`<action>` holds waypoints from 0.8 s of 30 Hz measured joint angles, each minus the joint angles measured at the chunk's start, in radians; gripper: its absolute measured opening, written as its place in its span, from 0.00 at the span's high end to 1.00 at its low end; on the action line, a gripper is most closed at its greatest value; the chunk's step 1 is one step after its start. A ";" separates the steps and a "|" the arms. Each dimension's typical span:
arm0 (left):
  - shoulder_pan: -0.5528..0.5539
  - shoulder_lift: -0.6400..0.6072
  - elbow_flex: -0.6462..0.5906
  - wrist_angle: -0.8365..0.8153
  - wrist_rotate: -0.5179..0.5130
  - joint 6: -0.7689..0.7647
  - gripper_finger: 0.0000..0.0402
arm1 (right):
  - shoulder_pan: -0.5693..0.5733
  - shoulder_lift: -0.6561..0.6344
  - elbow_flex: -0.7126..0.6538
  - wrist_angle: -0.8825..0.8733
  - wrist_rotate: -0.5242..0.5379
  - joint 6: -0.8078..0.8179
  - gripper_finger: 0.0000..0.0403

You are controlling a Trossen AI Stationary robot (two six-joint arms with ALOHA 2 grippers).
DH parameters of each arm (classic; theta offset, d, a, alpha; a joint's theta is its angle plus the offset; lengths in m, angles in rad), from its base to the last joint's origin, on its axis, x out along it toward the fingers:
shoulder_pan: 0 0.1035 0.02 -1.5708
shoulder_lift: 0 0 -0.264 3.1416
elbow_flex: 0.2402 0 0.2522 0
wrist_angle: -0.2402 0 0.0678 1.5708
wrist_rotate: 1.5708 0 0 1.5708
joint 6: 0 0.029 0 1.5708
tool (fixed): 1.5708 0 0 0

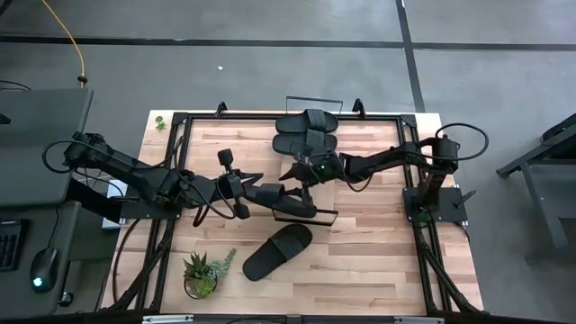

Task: Pick and place slides into the shelf
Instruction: Put the top black slide on the shelf

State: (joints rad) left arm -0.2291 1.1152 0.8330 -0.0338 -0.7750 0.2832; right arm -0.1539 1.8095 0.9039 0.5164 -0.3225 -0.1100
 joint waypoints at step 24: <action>0.000 0.000 0.000 0.000 0.000 0.000 1.00 | -0.003 0.092 -0.002 0.155 0.027 0.050 0.67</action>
State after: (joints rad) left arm -0.2291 1.1153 0.8330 -0.0342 -0.7750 0.2832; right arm -0.1566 1.9018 0.9024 0.6711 -0.2952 -0.0600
